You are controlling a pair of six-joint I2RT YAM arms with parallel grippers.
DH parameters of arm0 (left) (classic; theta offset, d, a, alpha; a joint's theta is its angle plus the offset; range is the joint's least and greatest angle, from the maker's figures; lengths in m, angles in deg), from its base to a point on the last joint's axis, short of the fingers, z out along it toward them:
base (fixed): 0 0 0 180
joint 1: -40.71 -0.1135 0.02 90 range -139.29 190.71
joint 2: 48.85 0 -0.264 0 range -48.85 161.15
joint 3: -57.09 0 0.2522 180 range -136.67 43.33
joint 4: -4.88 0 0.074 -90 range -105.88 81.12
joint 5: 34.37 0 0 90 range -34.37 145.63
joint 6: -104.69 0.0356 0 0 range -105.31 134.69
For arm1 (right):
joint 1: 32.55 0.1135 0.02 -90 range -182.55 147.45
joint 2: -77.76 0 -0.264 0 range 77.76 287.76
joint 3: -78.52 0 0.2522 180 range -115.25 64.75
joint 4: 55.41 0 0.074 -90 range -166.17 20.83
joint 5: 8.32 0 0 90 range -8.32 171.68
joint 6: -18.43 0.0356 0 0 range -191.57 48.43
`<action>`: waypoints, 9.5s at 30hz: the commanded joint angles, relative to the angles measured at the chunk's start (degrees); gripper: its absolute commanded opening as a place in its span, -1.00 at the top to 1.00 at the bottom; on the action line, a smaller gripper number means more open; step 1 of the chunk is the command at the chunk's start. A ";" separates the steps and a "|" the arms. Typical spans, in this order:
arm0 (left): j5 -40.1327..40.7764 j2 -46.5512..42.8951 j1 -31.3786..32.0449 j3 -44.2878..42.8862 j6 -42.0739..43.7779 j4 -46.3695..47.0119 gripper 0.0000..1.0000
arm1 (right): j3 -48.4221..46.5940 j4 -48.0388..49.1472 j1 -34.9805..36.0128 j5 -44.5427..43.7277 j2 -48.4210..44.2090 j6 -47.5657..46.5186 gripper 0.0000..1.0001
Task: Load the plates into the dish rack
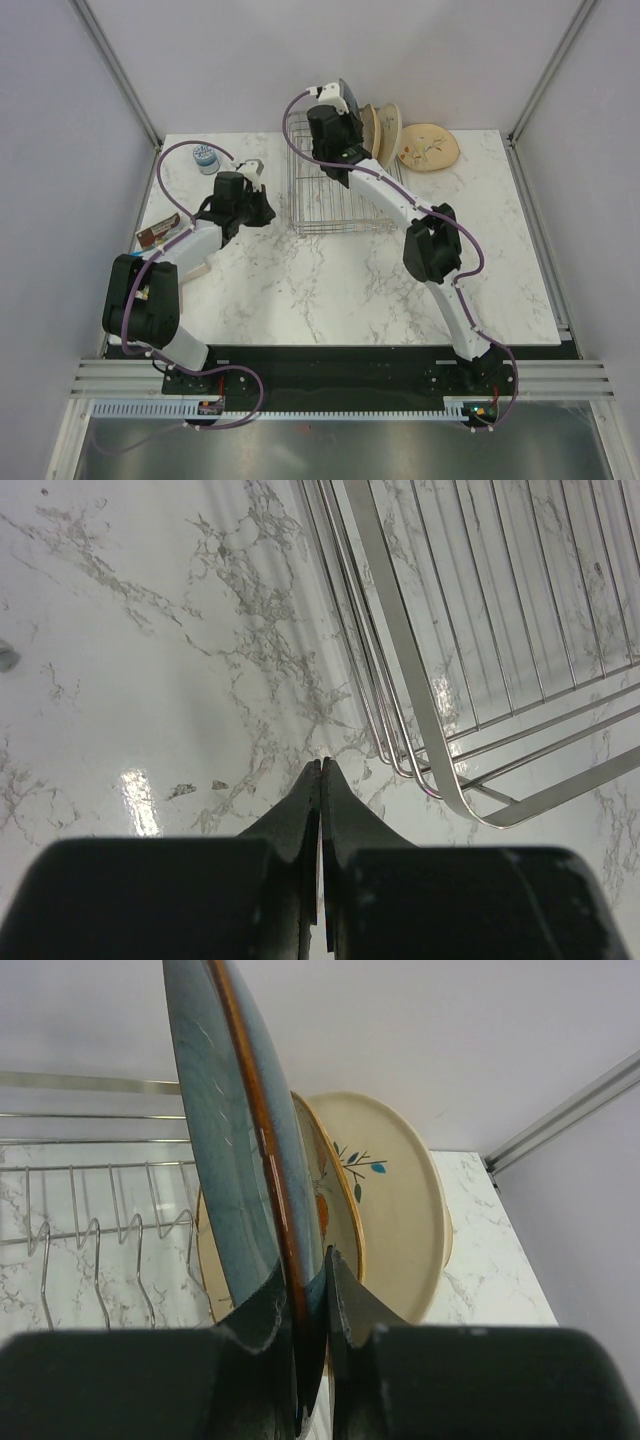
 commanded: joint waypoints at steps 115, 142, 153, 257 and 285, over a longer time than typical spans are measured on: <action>5.46 -15.36 -1.70 11.02 10.34 -5.18 -0.47 | 41.71 22.27 -44.86 91.73 5.24 -109.47 0.97; 0.54 -26.61 -1.79 13.04 -4.51 -7.90 -0.61 | 99.90 -44.08 -57.27 96.01 -77.70 -139.54 1.00; -10.07 -25.91 -1.79 15.23 -14.70 -15.02 -0.59 | 121.33 -35.52 -31.44 106.49 -100.83 -140.15 1.00; -58.44 -6.48 -10.93 -9.55 -15.50 -3.07 0.95 | 36.45 -14.65 -16.74 130.49 -31.85 38.09 -0.16; -41.04 -8.68 -11.63 -9.91 -5.13 -7.03 0.12 | 11.49 -32.23 -12.25 81.02 -27.55 19.46 1.00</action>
